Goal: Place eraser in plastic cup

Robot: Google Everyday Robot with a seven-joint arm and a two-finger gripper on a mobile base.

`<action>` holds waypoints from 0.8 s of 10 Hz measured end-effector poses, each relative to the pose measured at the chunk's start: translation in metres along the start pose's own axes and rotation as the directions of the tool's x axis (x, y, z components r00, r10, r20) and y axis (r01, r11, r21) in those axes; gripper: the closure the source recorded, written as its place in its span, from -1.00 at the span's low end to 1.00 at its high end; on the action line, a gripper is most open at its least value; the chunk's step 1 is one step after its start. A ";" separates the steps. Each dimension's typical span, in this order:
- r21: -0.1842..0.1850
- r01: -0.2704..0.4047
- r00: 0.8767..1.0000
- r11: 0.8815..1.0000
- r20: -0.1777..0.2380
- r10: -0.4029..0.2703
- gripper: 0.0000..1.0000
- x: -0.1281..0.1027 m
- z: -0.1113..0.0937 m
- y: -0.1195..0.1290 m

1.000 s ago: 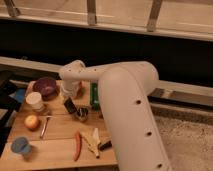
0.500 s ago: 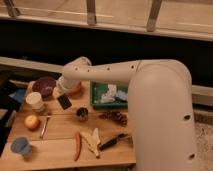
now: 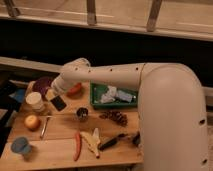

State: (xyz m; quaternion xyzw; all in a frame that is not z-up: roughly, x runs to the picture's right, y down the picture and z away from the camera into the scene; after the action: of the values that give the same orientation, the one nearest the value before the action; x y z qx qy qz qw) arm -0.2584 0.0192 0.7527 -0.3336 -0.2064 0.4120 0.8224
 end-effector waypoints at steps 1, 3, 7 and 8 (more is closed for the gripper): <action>-0.005 -0.002 1.000 1.000 -0.006 0.002 1.00 0.002 0.004 -0.002; -0.053 0.022 1.000 0.998 -0.011 -0.023 1.00 0.000 0.024 0.013; -0.136 0.095 0.995 0.986 0.008 -0.095 1.00 0.003 0.040 0.046; -0.153 0.109 0.994 0.982 0.017 -0.108 1.00 0.005 0.042 0.051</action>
State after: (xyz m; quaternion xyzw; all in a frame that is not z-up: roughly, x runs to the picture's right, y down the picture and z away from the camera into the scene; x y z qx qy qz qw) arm -0.3088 0.0618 0.7449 -0.3824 -0.2589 0.3509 0.8146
